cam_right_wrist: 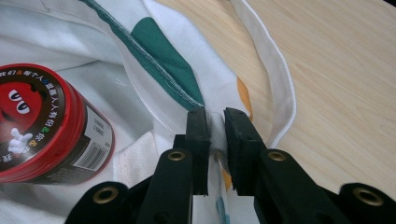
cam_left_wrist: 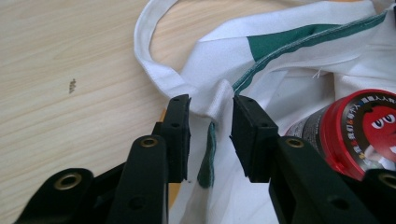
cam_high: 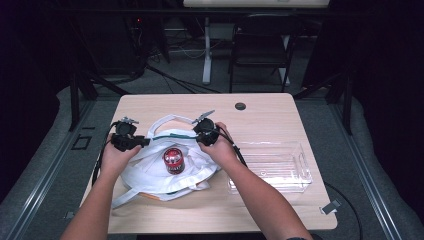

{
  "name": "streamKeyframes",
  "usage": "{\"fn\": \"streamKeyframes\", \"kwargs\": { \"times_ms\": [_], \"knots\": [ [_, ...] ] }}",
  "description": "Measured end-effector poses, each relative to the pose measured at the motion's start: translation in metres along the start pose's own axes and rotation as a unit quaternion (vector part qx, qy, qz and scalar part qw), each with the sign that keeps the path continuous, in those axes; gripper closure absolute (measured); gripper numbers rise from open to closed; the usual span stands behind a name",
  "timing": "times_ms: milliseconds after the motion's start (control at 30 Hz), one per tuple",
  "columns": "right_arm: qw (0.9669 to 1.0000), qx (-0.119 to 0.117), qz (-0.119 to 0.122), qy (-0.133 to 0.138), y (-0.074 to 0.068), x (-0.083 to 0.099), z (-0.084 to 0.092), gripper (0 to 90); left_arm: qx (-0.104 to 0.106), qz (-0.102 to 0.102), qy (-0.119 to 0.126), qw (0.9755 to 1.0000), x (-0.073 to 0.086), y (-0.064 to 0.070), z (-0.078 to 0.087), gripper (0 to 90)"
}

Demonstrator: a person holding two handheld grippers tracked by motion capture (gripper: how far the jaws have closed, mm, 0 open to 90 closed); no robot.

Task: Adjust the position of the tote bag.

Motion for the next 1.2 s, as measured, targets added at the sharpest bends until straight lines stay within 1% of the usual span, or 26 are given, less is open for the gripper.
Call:
{"fn": "streamKeyframes", "kwargs": {
  "times_ms": [100, 133, 167, 200, 233, 300, 333, 367, 400, 433, 500, 533, 633, 700, 733, 767, 800, 900, 933, 1033, 1067, 1100, 1200],
  "knots": [
    [1.0, 0.001, 0.0, 0.0, 0.0, 0.0, 0.0, 80.4, -0.009, -0.001, 0.011, 0.9999, 0.004, -0.001, 0.009, 62.7],
    [1.0, 0.001, 0.001, -0.001, 0.0, 0.0, 0.0, 80.4, -0.011, -0.007, 0.007, 0.9999, 0.005, -0.002, 0.012, 61.8],
    [1.0, 0.0, -0.003, 0.004, -0.001, 0.0, -0.001, 80.4, -0.019, -0.011, 0.01, 0.9997, 0.007, -0.002, 0.014, 61.0],
    [1.0, 0.0, -0.004, 0.005, -0.001, 0.0, -0.001, 80.3, -0.019, -0.014, 0.007, 0.9997, 0.01, -0.003, 0.017, 59.6],
    [1.0, 0.0, -0.004, 0.005, -0.001, 0.0, -0.001, 80.3, -0.019, -0.014, 0.007, 0.9997, 0.01, -0.003, 0.017, 59.3],
    [1.0, -0.001, -0.004, 0.005, -0.001, 0.0, 0.0, 80.3, -0.013, -0.014, 0.008, 0.9998, 0.014, -0.003, 0.021, 58.9],
    [1.0, 0.001, 0.002, -0.005, 0.0, 0.0, 0.002, 80.3, -0.012, -0.013, 0.007, 0.9998, 0.017, -0.003, 0.022, 58.9],
    [1.0, 0.001, 0.002, -0.005, 0.0, 0.0, 0.002, 80.3, -0.012, -0.015, 0.003, 0.9998, 0.019, -0.003, 0.024, 58.9],
    [1.0, 0.001, 0.003, -0.005, 0.0, 0.0, 0.002, 80.3, -0.011, -0.015, 0.005, 0.9998, 0.022, -0.003, 0.025, 59.0],
    [1.0, 0.002, 0.003, -0.004, 0.0, 0.0, 0.002, 80.3, -0.011, -0.021, 0.003, 0.9997, 0.024, -0.003, 0.026, 59.2],
    [1.0, 0.002, 0.004, -0.003, 0.0, 0.0, 0.001, 80.2, -0.013, -0.018, 0.003, 0.9998, 0.028, -0.002, 0.025, 59.9],
    [1.0, 0.001, 0.004, -0.003, 0.0, 0.001, 0.001, 80.3, -0.011, -0.022, -0.003, 0.9997, 0.029, -0.003, 0.025, 60.1],
    [1.0, 0.001, 0.0, -0.001, 0.0, 0.0, 0.0, 80.2, -0.015, -0.019, -0.003, 0.9997, 0.034, -0.003, 0.023, 62.5],
    [1.0, 0.001, -0.002, 0.001, 0.0, 0.001, 0.0, 80.2, -0.012, -0.02, -0.007, 0.9997, 0.036, -0.003, 0.024, 66.6],
    [1.0, 0.001, 0.0, -0.001, 0.0, 0.0, 0.0, 80.1, -0.018, -0.019, -0.005, 0.9996, 0.038, -0.003, 0.022, 68.2],
    [1.0, 0.001, 0.0, -0.001, 0.0, 0.0, 0.0, 80.1, -0.018, -0.019, -0.005, 0.9996, 0.038, -0.003, 0.022, 69.5],
    [1.0, 0.002, 0.001, -0.003, 0.0, 0.0, 0.001, 80.1, -0.019, -0.025, -0.011, 0.9995, 0.039, -0.003, 0.02, 71.2],
    [1.0, 0.002, 0.001, -0.003, 0.0, 0.0, 0.001, 80.1, -0.022, -0.024, -0.014, 0.9994, 0.039, -0.002, 0.018, 77.0],
    [1.0, 0.002, 0.001, -0.003, 0.0, 0.0, 0.001, 80.1, -0.02, -0.026, -0.019, 0.9993, 0.039, -0.002, 0.017, 77.0],
    [1.0, 0.001, 0.0, -0.002, 0.0, 0.0, 0.0, 80.0, -0.032, -0.034, -0.018, 0.9988, 0.038, 0.0, 0.015, 83.7],
    [1.0, 0.001, 0.0, -0.001, 0.0, 0.0, 0.0, 79.9, -0.036, -0.032, -0.015, 0.9987, 0.038, 0.001, 0.013, 85.6],
    [1.0, 0.001, 0.0, -0.001, 0.0, 0.0, 0.001, 79.8, -0.035, -0.031, -0.016, 0.9988, 0.038, 0.001, 0.013, 87.5],
    [1.0, 0.001, 0.002, 0.0, 0.0, 0.001, 0.0, 79.1, -0.027, -0.028, -0.023, 0.999, 0.036, 0.0, 0.01, 88.6]
  ]
}}
Point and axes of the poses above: each handheld gripper's, and its own axes: z roughly backward along the jaws, x roughly out of its underside, y roughly to its right, the point moved 1 cm from there along -z, roughly forward along the jaws, and after that the axes turned 12 degrees about -y, right-handed, at the moved point
